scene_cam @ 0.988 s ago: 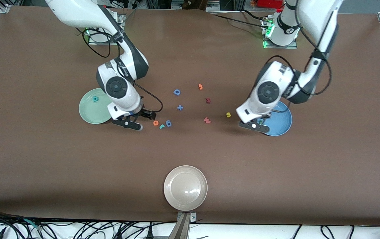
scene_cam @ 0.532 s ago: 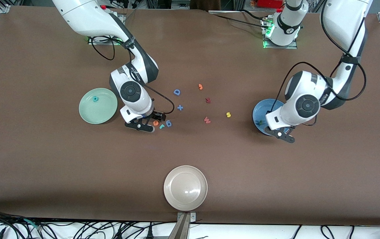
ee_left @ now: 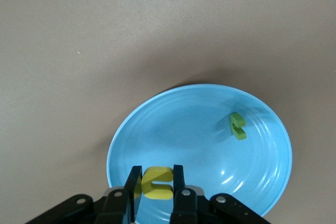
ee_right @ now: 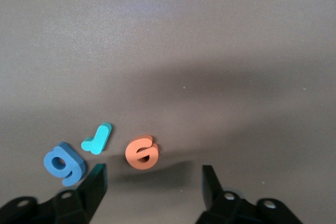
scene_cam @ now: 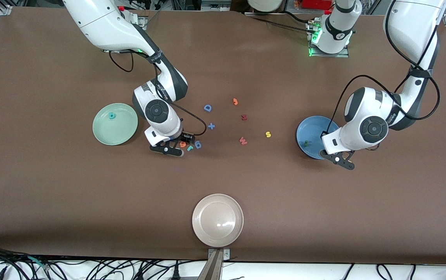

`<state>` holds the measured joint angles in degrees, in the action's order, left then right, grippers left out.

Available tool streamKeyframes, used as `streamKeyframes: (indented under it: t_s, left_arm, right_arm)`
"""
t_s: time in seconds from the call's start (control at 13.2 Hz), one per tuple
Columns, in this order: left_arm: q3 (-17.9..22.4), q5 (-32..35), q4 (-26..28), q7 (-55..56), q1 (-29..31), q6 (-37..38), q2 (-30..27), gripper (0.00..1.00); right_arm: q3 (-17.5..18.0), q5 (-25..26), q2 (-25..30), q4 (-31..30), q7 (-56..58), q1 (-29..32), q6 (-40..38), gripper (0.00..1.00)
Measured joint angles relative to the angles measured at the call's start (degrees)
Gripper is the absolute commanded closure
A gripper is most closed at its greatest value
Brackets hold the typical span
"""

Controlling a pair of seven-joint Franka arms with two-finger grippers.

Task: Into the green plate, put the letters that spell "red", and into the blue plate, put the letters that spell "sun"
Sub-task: 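Release the u on the blue plate while the right gripper grasps the orange 6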

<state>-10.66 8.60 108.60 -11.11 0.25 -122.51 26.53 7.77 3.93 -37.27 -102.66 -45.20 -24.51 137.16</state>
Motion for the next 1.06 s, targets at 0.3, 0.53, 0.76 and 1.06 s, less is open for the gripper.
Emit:
streamKeyframes:
  t_s: [0.3, 0.53, 0.76, 1.06]
  left_arm:
    - [0.0, 0.0, 0.0, 0.0, 0.0, -0.1, 0.2, 0.23]
    - [-0.1, 0.0, 0.0, -0.1, 0.0, -0.2, 0.2, 0.00]
    - [-0.2, 0.0, -0.2, -0.3, 0.0, -0.3, 0.2, 0.00]
    - [-1.0, 0.0, -0.7, -0.4, 0.0, -0.5, 0.2, 0.00]
  right_arm:
    - [0.0, 0.6, -0.3, 0.0, 0.0, 0.0, 0.0, 0.28]
    - [-0.1, 0.7, -0.5, 0.0, 0.0, 0.0, 0.1, 0.28]
    - [-0.1, 1.1, -0.5, 0.1, 0.0, 0.0, 0.2, 0.28]
    - [-0.1, 1.4, -0.5, 0.5, 0.0, 0.0, 1.0, 0.28]
